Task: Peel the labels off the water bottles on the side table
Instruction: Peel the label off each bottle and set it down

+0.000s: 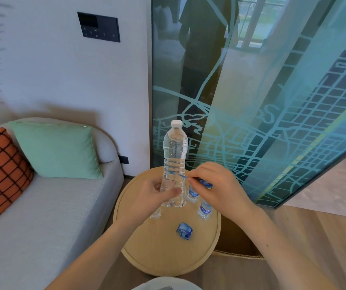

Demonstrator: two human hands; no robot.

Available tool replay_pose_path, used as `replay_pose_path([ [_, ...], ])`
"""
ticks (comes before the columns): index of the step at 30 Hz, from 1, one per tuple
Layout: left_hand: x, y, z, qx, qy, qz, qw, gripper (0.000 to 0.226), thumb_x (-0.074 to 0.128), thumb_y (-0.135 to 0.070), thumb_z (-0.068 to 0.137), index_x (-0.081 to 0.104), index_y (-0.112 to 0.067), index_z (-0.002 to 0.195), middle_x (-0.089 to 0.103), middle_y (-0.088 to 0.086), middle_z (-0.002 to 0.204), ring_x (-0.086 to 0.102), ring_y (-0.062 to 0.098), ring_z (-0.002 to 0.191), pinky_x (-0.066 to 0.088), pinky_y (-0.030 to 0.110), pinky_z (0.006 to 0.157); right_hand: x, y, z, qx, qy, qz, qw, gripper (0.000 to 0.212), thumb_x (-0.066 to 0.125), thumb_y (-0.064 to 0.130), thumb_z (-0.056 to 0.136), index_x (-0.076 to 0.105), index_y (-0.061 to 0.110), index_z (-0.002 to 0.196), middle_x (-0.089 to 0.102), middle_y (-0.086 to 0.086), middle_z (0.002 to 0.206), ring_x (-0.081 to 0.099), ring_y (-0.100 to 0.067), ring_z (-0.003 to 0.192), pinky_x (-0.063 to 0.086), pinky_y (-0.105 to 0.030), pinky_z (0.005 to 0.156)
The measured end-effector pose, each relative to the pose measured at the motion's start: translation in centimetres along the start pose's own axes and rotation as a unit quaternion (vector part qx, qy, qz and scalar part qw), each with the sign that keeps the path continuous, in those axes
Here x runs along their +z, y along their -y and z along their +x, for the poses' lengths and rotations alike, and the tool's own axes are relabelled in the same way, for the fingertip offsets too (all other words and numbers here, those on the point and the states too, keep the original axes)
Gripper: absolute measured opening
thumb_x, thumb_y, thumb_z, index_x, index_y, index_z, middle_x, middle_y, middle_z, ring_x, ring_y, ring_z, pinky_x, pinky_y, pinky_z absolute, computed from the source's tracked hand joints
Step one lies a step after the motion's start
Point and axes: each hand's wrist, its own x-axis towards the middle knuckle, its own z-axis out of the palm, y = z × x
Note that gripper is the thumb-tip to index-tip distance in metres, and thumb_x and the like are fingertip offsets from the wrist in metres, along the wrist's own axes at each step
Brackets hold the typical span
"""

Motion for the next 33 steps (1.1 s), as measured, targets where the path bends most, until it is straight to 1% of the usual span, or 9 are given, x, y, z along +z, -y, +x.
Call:
replay_pose_path([
  [5, -0.1, 0.0, -0.2, -0.001, 0.0, 0.01, 1.0, 0.024, 0.08, -0.026, 0.081, 0.075, -0.043, 0.096, 0.077, -0.016, 0.097, 0.072, 0.001, 0.088, 0.053, 0.01, 0.068, 0.1, -0.2, -0.5, 0.03, -0.037, 0.054, 0.997, 0.011, 0.072, 0.007, 0.088, 0.075, 0.016, 0.094, 0.068, 0.004, 0.081, 0.063, -0.012, 0.08, 0.052, -0.034, 0.073],
  [8, -0.2, 0.1, -0.3, -0.001, -0.001, 0.012, 1.0, 0.029, 0.08, -0.025, 0.081, 0.073, -0.049, 0.096, 0.077, -0.015, 0.097, 0.072, 0.002, 0.089, 0.053, 0.011, 0.069, -0.1, -0.3, -0.8, 0.062, -0.082, 0.108, 0.989, 0.013, 0.074, 0.006, 0.087, 0.076, 0.017, 0.094, 0.071, 0.006, 0.084, 0.065, -0.009, 0.082, 0.053, -0.024, 0.076],
  [11, -0.4, 0.4, -0.4, -0.008, -0.011, 0.004, 1.0, 0.029, 0.08, -0.024, 0.081, 0.074, -0.047, 0.097, 0.077, -0.014, 0.098, 0.072, 0.003, 0.09, 0.055, 0.013, 0.07, -0.6, -0.8, -1.1, 0.109, -0.114, 0.158, 0.975, 0.014, 0.073, 0.007, 0.086, 0.077, 0.019, 0.091, 0.072, 0.012, 0.084, 0.067, -0.007, 0.084, 0.051, -0.015, 0.075],
  [17, -1.1, 1.5, -0.9, -0.024, -0.015, -0.012, 1.0, 0.045, 0.084, -0.021, 0.077, 0.068, -0.032, 0.118, 0.076, -0.01, 0.108, 0.071, 0.008, 0.101, 0.055, 0.034, 0.091, -0.5, -2.4, -2.3, 0.238, -0.142, 0.264, 0.924, 0.014, 0.073, 0.009, 0.086, 0.076, 0.024, 0.088, 0.074, 0.01, 0.083, 0.068, -0.005, 0.078, 0.052, -0.013, 0.072],
  [21, -1.1, 1.9, -1.5, -0.012, -0.018, 0.006, 1.0, 0.061, 0.086, -0.028, 0.063, 0.064, -0.029, 0.12, 0.074, -0.008, 0.11, 0.069, 0.009, 0.103, 0.054, 0.033, 0.091, 0.5, -3.1, -3.1, 0.277, -0.15, 0.297, 0.901, 0.019, 0.074, 0.008, 0.085, 0.076, 0.027, 0.083, 0.074, 0.009, 0.079, 0.067, -0.003, 0.073, 0.052, -0.013, 0.068],
  [24, -1.0, 2.3, -1.8, 0.002, -0.021, 0.027, 0.999, 0.064, 0.086, -0.025, 0.063, 0.061, -0.029, 0.121, 0.074, -0.008, 0.11, 0.069, 0.008, 0.103, 0.055, 0.03, 0.09, 1.6, -3.7, -3.5, 0.301, -0.14, 0.304, 0.893, 0.019, 0.074, 0.005, 0.085, 0.076, 0.025, 0.082, 0.074, 0.008, 0.078, 0.066, -0.002, 0.071, 0.052, -0.012, 0.067],
  [26, -1.3, 2.8, -2.0, 0.009, -0.02, 0.041, 0.999, 0.064, 0.086, -0.02, 0.065, 0.06, -0.034, 0.121, 0.073, -0.011, 0.111, 0.069, 0.004, 0.103, 0.055, 0.022, 0.087, 2.6, -4.2, -3.9, 0.318, -0.134, 0.313, 0.885, 0.017, 0.074, 0.004, 0.084, 0.076, 0.02, 0.082, 0.075, 0.006, 0.078, 0.066, -0.001, 0.07, 0.052, -0.012, 0.067],
  [29, -1.7, 3.8, -2.5, -0.004, -0.024, 0.083, 0.996, 0.06, 0.088, -0.029, 0.061, 0.061, -0.039, 0.114, 0.071, -0.02, 0.107, 0.068, -0.001, 0.098, 0.05, 0.009, 0.079, 4.5, -5.2, -4.6, 0.357, -0.111, 0.328, 0.868, 0.011, 0.074, 0.005, 0.085, 0.077, 0.016, 0.083, 0.075, 0.005, 0.078, 0.067, 0.0, 0.07, 0.051, -0.011, 0.067],
  [33, -1.8, 6.7, -3.3, -0.031, -0.041, 0.114, 0.992, 0.06, 0.091, -0.019, 0.064, 0.062, -0.031, 0.115, 0.072, -0.014, 0.104, 0.068, 0.001, 0.097, 0.051, 0.012, 0.079, 8.1, -7.2, -6.2, 0.426, -0.083, 0.344, 0.833, 0.01, 0.072, 0.012, 0.088, 0.076, 0.02, 0.083, 0.076, 0.008, 0.082, 0.069, 0.0, 0.077, 0.051, -0.013, 0.067],
])
